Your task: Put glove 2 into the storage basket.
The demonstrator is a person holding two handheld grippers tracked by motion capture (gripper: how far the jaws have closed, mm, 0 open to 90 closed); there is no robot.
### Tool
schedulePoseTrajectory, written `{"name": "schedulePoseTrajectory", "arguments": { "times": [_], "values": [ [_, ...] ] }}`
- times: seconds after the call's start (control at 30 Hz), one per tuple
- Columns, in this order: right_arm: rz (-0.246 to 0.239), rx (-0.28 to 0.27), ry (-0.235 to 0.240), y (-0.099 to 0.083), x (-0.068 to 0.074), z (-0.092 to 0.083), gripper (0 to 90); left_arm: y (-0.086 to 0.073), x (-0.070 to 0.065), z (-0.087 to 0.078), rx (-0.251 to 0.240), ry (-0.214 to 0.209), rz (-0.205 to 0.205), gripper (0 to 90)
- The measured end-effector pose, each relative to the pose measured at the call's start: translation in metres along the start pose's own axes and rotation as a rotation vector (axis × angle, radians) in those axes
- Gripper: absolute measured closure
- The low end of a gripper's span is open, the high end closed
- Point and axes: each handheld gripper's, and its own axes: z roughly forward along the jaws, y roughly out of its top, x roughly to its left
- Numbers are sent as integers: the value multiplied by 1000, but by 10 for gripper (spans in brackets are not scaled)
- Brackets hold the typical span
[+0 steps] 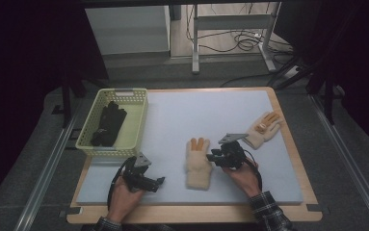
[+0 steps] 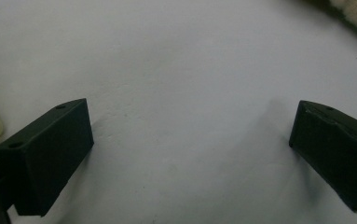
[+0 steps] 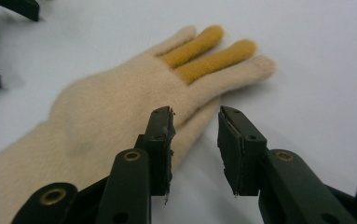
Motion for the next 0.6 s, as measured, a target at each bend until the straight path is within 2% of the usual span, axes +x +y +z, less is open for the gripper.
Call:
{"name": "schedulePoseTrajectory", "arguments": {
  "times": [0.07,0.1,0.13,0.2,0.27,0.33,0.4,0.5,0.6],
  "values": [
    [-8,24,-1,-1,1,10,691,0,0,0,0,0,0,0],
    [-7,35,5,-2,3,14,748,0,0,0,0,0,0,0],
    [-1,23,15,-2,4,14,827,0,0,0,0,0,0,0],
    [-11,24,-14,0,8,12,858,0,0,0,0,0,0,0],
    [-35,8,-37,2,12,6,858,0,0,0,0,0,0,0],
    [-44,-26,-40,4,15,-3,852,0,0,0,0,0,0,0],
    [-33,-46,-58,5,14,-11,823,0,0,0,0,0,0,0],
    [-13,-30,-102,1,7,-14,757,0,0,0,0,0,0,0],
    [13,-30,-94,-5,0,-16,705,0,0,0,0,0,0,0]
  ]
}}
